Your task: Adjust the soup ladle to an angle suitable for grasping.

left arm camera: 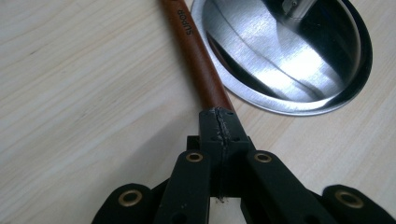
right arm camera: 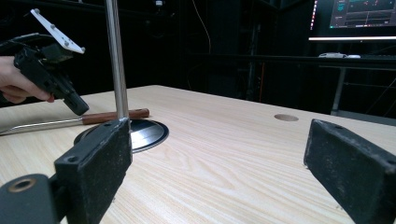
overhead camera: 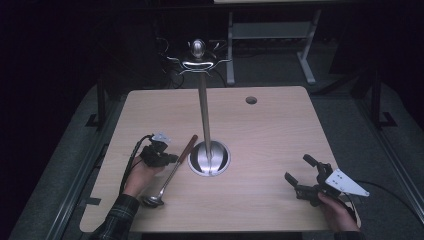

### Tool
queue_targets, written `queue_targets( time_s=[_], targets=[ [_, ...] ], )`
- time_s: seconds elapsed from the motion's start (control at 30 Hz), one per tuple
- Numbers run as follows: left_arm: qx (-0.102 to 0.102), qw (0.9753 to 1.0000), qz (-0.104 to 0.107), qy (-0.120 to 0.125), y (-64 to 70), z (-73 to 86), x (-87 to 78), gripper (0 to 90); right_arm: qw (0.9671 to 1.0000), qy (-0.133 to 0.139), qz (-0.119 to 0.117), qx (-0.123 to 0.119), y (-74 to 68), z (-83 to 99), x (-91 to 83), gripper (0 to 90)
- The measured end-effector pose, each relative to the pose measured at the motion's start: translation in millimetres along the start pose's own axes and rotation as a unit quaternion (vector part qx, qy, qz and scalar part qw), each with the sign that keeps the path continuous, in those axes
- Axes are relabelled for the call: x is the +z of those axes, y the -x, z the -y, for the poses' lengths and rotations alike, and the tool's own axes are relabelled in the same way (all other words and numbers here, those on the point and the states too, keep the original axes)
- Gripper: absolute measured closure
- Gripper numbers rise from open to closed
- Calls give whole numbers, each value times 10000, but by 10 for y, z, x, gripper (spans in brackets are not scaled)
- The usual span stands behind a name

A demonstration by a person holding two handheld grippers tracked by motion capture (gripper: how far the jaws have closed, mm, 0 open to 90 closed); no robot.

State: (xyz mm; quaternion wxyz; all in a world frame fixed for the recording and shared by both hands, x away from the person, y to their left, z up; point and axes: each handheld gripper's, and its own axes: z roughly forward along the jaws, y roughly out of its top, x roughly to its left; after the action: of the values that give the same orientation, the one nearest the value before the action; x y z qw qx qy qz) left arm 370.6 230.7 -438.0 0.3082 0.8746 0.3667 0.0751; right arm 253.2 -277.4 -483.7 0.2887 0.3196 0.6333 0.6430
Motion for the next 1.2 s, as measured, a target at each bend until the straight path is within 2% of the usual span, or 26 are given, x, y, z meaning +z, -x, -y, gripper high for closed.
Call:
queue_targets(
  time_s=[0.03,0.1,0.17,0.2,0.23,0.33,0.4,0.47,0.6,0.73,0.77,0.83,0.97,1.0,1.13,1.2],
  targets=[
    [-63,10000,26,26,18,-1,-28,900,10000,0,-1,3,-1,0,0,72],
    [-9,10000,28,-37,50,-3,-88,900,10000,-1,-1,3,-1,0,0,72],
    [-60,9999,-17,-93,95,-6,-126,895,10000,-2,-1,0,-1,0,0,72],
    [-40,9999,-36,-116,100,-11,-137,868,10000,-4,-2,-6,0,0,0,72],
    [-155,9997,-77,-191,124,-25,-144,846,10000,-8,-1,-4,-1,-1,0,72],
    [-101,9988,-214,-417,167,-83,-128,775,10000,-10,-3,-18,-2,-1,3,72],
    [-150,9980,-220,-570,195,-136,-95,694,10000,-10,-5,-22,-2,-1,3,72],
    [-148,9974,-235,-667,196,-174,-63,647,10000,-6,1,3,0,-1,1,72],
    [-314,9952,-237,-900,191,-242,27,571,10000,-11,0,-19,-3,-1,3,72],
    [-389,9945,-177,-960,152,-282,78,557,10000,-7,7,-2,-1,-1,1,72],
    [-353,9939,-223,-1025,134,-296,92,557,10000,-4,6,1,0,0,1,72],
    [-412,9937,-233,-1012,108,-322,111,557,10000,-5,4,1,0,-1,1,72],
    [-357,9925,-268,-1135,78,-367,150,562,10000,-12,3,-3,-1,-1,1,72],
    [-418,9925,-286,-1108,86,-379,166,562,10000,-12,3,-3,-1,-1,1,72],
    [-398,9926,-303,-1103,91,-405,200,562,10000,-6,2,-3,0,0,1,72],
    [-391,9918,-328,-1172,97,-413,231,562,10000,-12,0,-6,-1,-1,2,72]
  ],
)
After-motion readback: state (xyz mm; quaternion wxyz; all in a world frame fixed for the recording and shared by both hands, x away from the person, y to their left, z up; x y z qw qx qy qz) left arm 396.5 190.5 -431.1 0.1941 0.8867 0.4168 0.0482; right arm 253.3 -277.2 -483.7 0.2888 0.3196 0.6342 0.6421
